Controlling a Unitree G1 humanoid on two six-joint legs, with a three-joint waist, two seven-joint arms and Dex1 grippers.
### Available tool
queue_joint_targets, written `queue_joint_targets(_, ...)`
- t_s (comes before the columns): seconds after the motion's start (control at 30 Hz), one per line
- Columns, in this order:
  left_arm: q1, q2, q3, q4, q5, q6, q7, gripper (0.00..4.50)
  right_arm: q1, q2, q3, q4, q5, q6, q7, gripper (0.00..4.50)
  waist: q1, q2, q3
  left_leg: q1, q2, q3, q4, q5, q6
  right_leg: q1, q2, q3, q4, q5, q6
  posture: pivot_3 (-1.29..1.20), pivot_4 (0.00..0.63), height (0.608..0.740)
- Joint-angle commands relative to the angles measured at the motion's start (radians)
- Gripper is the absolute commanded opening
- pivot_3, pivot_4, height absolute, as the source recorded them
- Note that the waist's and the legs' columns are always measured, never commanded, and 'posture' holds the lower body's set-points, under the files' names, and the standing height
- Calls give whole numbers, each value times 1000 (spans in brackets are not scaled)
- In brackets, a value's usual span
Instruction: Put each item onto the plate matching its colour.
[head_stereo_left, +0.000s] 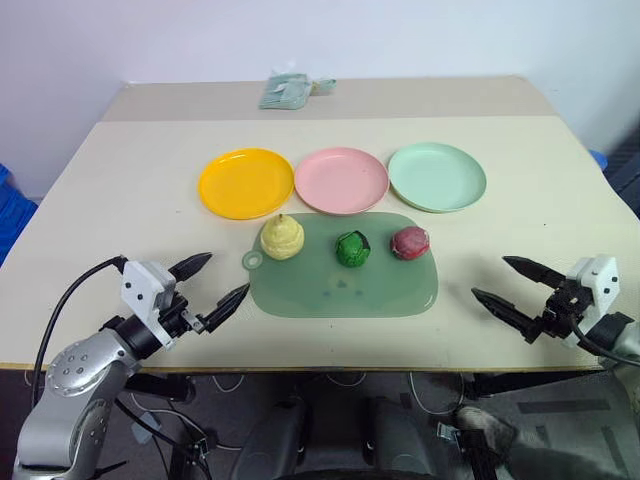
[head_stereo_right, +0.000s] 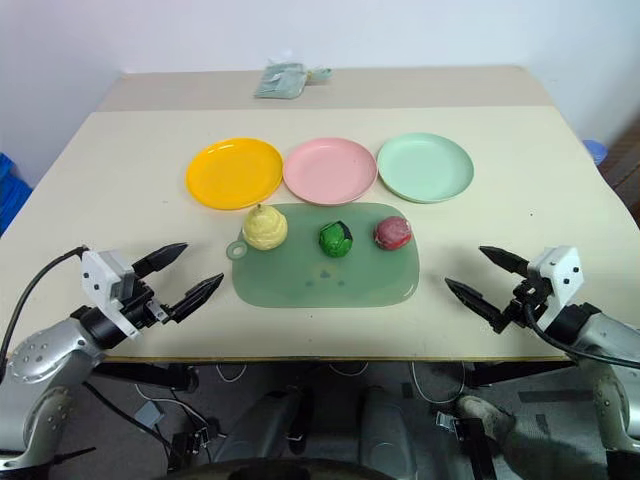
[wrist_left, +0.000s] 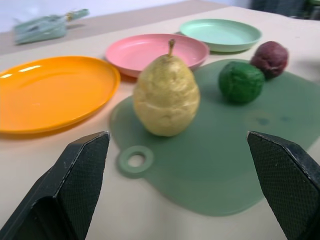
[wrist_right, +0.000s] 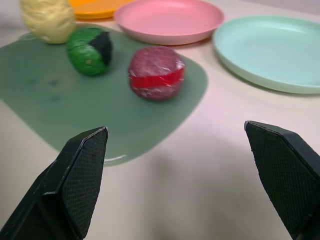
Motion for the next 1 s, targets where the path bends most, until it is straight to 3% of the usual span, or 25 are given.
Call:
queue_joint_targets(0.03,-15,22,12,-68,-30,43,18,4500,-10,-8,-30,-40,21,6,-1,4463,1,0,0,0,0,0,0,0,0,0,0,0,0,0,0,0,150,740)
queue_joint_targets(0.47,-93,4,-26,-118,0,114,148,4500,-68,7,-4,-24,5,5,-5,4463,0,0,0,0,0,1,0,0,0,0,0,0,0,2,-3,0,150,740)
queue_joint_targets(0.77,-155,-11,-65,38,78,111,183,4500,-127,24,54,-59,26,-7,39,4463,1,0,0,0,0,1,0,0,0,0,0,0,0,2,-2,0,150,740)
queue_joint_targets(1.0,-280,-110,-158,146,150,99,232,4500,-222,30,140,-82,41,-11,101,4463,2,-1,0,0,0,1,1,0,0,0,0,0,0,4,0,0,150,740)
